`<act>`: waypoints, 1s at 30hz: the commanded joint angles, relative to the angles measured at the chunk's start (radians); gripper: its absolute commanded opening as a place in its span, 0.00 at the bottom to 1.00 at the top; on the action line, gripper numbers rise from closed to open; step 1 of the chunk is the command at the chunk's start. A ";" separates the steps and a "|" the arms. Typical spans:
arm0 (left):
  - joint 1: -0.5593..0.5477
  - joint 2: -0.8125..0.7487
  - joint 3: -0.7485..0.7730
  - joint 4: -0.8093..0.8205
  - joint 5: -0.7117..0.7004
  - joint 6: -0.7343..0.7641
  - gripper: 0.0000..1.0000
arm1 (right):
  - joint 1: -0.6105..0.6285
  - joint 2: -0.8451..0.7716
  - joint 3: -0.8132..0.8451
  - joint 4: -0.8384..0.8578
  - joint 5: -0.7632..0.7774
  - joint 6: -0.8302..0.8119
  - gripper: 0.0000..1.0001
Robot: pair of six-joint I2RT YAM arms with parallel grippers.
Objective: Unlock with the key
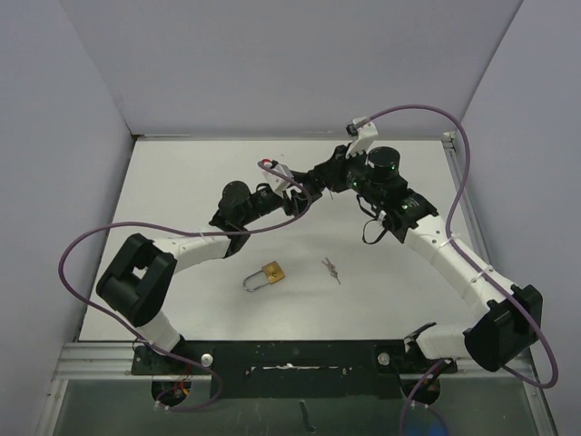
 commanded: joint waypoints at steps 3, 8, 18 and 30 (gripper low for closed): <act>0.012 -0.123 0.144 0.219 -0.158 -0.045 0.00 | 0.029 0.054 -0.012 -0.185 -0.134 0.064 0.00; 0.005 -0.125 0.157 0.168 -0.183 -0.050 0.00 | 0.023 0.079 0.004 -0.199 -0.145 0.083 0.00; 0.000 -0.149 0.143 0.150 -0.194 -0.045 0.00 | 0.007 0.117 0.027 -0.195 -0.195 0.110 0.00; -0.016 -0.167 0.141 0.116 -0.194 -0.030 0.00 | 0.000 0.138 0.053 -0.204 -0.218 0.121 0.00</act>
